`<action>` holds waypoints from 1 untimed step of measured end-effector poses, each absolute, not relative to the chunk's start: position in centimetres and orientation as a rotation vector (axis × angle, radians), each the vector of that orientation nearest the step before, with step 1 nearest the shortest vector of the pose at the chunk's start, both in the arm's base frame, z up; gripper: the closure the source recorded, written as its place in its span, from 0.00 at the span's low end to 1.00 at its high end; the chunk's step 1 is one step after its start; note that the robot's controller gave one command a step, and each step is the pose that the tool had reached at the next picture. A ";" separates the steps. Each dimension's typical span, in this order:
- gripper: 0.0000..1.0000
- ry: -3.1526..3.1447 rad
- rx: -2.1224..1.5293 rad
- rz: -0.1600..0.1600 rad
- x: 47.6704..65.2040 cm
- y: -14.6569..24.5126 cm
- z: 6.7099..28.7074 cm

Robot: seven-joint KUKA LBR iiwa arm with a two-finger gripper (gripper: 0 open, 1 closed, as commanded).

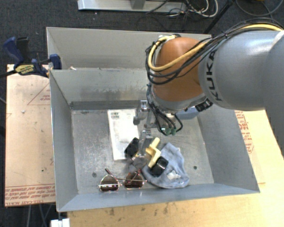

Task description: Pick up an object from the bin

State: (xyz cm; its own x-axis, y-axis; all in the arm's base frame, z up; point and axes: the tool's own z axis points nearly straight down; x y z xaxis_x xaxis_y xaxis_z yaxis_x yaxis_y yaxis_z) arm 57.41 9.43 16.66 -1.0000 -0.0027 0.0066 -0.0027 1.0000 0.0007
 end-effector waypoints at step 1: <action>0.00 -3.142 0.001 -0.002 57.6 9.4 17.1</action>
Offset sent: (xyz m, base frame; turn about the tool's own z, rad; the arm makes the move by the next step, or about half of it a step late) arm -0.0072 0.0128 -0.0966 -0.0893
